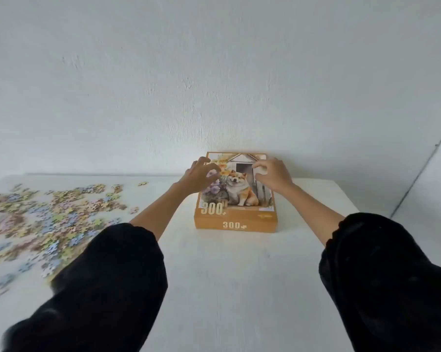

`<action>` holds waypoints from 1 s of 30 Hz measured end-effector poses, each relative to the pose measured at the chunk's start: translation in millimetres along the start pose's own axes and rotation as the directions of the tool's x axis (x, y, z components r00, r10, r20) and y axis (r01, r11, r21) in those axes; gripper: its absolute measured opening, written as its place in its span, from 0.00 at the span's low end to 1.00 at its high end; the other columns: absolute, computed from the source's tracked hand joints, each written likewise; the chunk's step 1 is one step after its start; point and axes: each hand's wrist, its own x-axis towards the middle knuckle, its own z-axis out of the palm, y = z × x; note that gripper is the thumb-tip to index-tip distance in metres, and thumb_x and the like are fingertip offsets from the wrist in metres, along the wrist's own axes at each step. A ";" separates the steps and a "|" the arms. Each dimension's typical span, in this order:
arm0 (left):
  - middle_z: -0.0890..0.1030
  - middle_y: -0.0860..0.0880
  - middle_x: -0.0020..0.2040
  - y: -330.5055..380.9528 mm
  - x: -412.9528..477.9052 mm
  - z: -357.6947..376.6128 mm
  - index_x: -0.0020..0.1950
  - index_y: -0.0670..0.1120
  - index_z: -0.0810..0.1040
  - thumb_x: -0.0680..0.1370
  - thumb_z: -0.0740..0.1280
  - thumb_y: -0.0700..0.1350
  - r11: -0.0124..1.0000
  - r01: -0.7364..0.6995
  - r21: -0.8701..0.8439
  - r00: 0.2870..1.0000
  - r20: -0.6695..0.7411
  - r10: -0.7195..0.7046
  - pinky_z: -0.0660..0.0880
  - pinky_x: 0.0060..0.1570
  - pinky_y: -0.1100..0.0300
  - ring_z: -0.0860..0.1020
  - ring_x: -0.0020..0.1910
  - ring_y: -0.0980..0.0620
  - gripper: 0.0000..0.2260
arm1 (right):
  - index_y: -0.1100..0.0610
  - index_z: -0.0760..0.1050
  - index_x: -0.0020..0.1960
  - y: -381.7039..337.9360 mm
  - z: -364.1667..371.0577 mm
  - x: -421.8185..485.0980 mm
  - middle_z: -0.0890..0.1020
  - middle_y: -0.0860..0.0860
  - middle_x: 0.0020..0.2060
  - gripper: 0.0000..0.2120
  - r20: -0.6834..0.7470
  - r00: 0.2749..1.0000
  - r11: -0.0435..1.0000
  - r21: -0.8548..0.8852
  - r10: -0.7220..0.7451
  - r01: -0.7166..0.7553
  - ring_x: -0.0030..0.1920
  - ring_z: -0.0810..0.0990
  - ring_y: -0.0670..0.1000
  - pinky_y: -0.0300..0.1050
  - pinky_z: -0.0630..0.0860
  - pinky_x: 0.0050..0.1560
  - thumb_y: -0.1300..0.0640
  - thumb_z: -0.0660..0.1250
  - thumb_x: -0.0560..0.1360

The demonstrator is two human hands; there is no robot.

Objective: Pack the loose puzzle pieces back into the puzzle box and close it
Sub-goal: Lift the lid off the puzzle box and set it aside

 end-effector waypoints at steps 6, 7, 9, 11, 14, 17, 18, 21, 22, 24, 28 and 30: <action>0.55 0.41 0.72 -7.9 -26.2 34.4 0.67 0.52 0.69 0.79 0.61 0.50 0.986 0.158 -0.049 0.987 0.014 -0.157 0.66 0.65 0.40 0.60 0.69 0.36 0.17 | 0.47 0.75 0.61 16.4 29.6 -24.0 0.64 0.59 0.67 0.17 0.072 0.992 0.995 -0.040 0.099 -0.097 0.68 0.61 0.61 0.51 0.61 0.64 0.51 0.68 0.72; 0.53 0.41 0.72 -9.0 -27.8 36.3 0.68 0.52 0.68 0.79 0.61 0.50 0.982 0.169 -0.087 0.986 0.019 -0.167 0.68 0.64 0.41 0.61 0.69 0.36 0.17 | 0.47 0.73 0.63 16.4 31.5 -26.8 0.62 0.59 0.68 0.19 0.083 0.990 0.994 -0.019 0.110 -0.109 0.69 0.59 0.61 0.50 0.59 0.66 0.51 0.67 0.73; 0.50 0.40 0.72 -10.3 -29.7 40.7 0.69 0.52 0.67 0.79 0.60 0.49 0.972 0.181 -0.148 0.983 0.029 -0.179 0.71 0.62 0.43 0.65 0.66 0.35 0.18 | 0.49 0.71 0.65 17.3 35.6 -32.3 0.59 0.60 0.70 0.20 0.074 0.991 0.993 0.026 0.114 -0.116 0.71 0.56 0.60 0.50 0.54 0.69 0.51 0.67 0.73; 0.48 0.40 0.72 -7.4 -31.7 42.5 0.69 0.52 0.65 0.80 0.59 0.48 0.962 0.201 -0.184 0.979 0.060 -0.193 0.74 0.60 0.47 0.68 0.64 0.36 0.18 | 0.48 0.70 0.66 18.0 39.5 -36.9 0.56 0.62 0.71 0.21 0.059 0.987 0.983 0.097 0.150 -0.156 0.73 0.53 0.59 0.51 0.54 0.70 0.51 0.66 0.74; 0.51 0.39 0.72 -2.3 -33.3 44.9 0.70 0.53 0.63 0.80 0.58 0.49 0.935 0.247 -0.254 0.969 0.073 -0.237 0.74 0.60 0.51 0.68 0.64 0.38 0.18 | 0.44 0.68 0.66 20.7 43.8 -39.6 0.66 0.59 0.63 0.22 0.079 0.975 0.954 0.201 0.208 -0.220 0.67 0.64 0.58 0.48 0.65 0.61 0.46 0.66 0.73; 0.59 0.38 0.68 2.1 -35.5 50.3 0.71 0.54 0.63 0.79 0.59 0.52 0.919 0.264 -0.294 0.963 0.032 -0.266 0.72 0.57 0.54 0.68 0.63 0.39 0.20 | 0.43 0.67 0.67 20.5 43.3 -39.0 0.71 0.56 0.61 0.24 0.113 0.970 0.933 0.269 0.215 -0.238 0.64 0.70 0.57 0.42 0.66 0.53 0.46 0.66 0.73; 0.61 0.38 0.68 3.3 -36.0 51.7 0.70 0.54 0.64 0.78 0.60 0.53 0.914 0.270 -0.304 0.960 0.013 -0.279 0.72 0.57 0.54 0.69 0.63 0.40 0.20 | 0.44 0.67 0.68 19.8 42.9 -39.0 0.69 0.56 0.65 0.24 0.118 0.969 0.927 0.285 0.217 -0.243 0.66 0.68 0.57 0.42 0.66 0.57 0.46 0.66 0.73; 0.62 0.39 0.68 6.7 -36.1 52.1 0.70 0.53 0.66 0.77 0.63 0.53 0.881 0.297 -0.369 0.946 -0.015 -0.325 0.72 0.56 0.55 0.70 0.63 0.40 0.22 | 0.45 0.66 0.68 19.0 42.6 -38.9 0.66 0.56 0.70 0.25 0.131 0.965 0.907 0.331 0.228 -0.259 0.71 0.60 0.57 0.50 0.63 0.67 0.48 0.67 0.73; 0.62 0.39 0.68 7.0 -35.8 51.8 0.70 0.53 0.66 0.76 0.64 0.53 0.869 0.308 -0.387 0.941 -0.013 -0.339 0.72 0.54 0.57 0.70 0.63 0.40 0.22 | 0.45 0.67 0.68 19.1 42.9 -38.9 0.66 0.55 0.70 0.25 0.132 0.964 0.900 0.346 0.232 -0.264 0.72 0.60 0.56 0.51 0.62 0.67 0.49 0.67 0.73; 0.63 0.39 0.67 7.8 -35.0 50.3 0.70 0.53 0.67 0.76 0.65 0.52 0.851 0.326 -0.411 0.932 -0.008 -0.362 0.70 0.52 0.60 0.69 0.63 0.41 0.23 | 0.47 0.68 0.68 17.6 41.6 -38.6 0.66 0.54 0.70 0.24 0.124 0.964 0.887 0.377 0.236 -0.266 0.72 0.60 0.56 0.50 0.63 0.68 0.50 0.68 0.73; 0.66 0.40 0.66 9.7 -35.2 48.3 0.70 0.53 0.67 0.75 0.66 0.53 0.849 0.337 -0.407 0.926 -0.017 -0.376 0.69 0.51 0.62 0.70 0.62 0.42 0.23 | 0.50 0.70 0.67 16.9 40.0 -39.7 0.68 0.53 0.70 0.24 0.093 0.971 0.887 0.394 0.221 -0.240 0.72 0.61 0.55 0.49 0.61 0.69 0.53 0.69 0.72; 0.67 0.40 0.65 10.2 -37.1 47.1 0.70 0.52 0.68 0.75 0.66 0.53 0.851 0.333 -0.406 0.927 -0.022 -0.374 0.70 0.52 0.61 0.71 0.62 0.43 0.23 | 0.50 0.70 0.67 16.1 38.6 -41.8 0.69 0.53 0.69 0.24 0.082 0.974 0.889 0.399 0.211 -0.226 0.72 0.62 0.55 0.49 0.61 0.69 0.53 0.69 0.72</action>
